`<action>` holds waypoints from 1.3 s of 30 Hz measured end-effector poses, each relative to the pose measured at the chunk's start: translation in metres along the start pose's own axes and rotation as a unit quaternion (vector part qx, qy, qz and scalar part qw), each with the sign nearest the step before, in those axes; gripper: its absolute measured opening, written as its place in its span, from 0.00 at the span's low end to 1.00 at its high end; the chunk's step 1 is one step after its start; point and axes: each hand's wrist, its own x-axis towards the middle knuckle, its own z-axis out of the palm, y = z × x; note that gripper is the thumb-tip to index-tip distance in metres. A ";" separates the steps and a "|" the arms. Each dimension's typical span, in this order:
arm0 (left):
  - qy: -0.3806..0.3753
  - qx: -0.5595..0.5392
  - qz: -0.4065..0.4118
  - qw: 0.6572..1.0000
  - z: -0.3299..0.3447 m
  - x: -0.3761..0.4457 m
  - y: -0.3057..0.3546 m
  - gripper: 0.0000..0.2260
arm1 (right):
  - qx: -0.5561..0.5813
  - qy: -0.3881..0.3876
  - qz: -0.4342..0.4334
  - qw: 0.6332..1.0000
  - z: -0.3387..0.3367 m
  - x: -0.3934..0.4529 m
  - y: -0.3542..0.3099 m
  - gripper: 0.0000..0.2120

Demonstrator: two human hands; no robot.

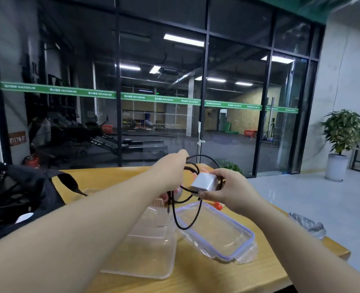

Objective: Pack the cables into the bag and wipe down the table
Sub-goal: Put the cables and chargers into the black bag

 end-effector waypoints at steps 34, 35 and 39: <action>0.387 -0.137 -0.191 0.892 -0.123 -0.216 -0.252 0.18 | 0.207 -0.168 -0.173 0.948 0.254 0.006 -0.270 0.33; 0.380 -0.145 -0.209 0.890 -0.115 -0.219 -0.257 0.17 | 0.199 -0.173 -0.173 0.949 0.261 0.003 -0.267 0.32; 0.382 -0.114 -0.264 0.878 -0.081 -0.224 -0.265 0.16 | 0.185 -0.193 -0.144 0.953 0.276 -0.002 -0.257 0.27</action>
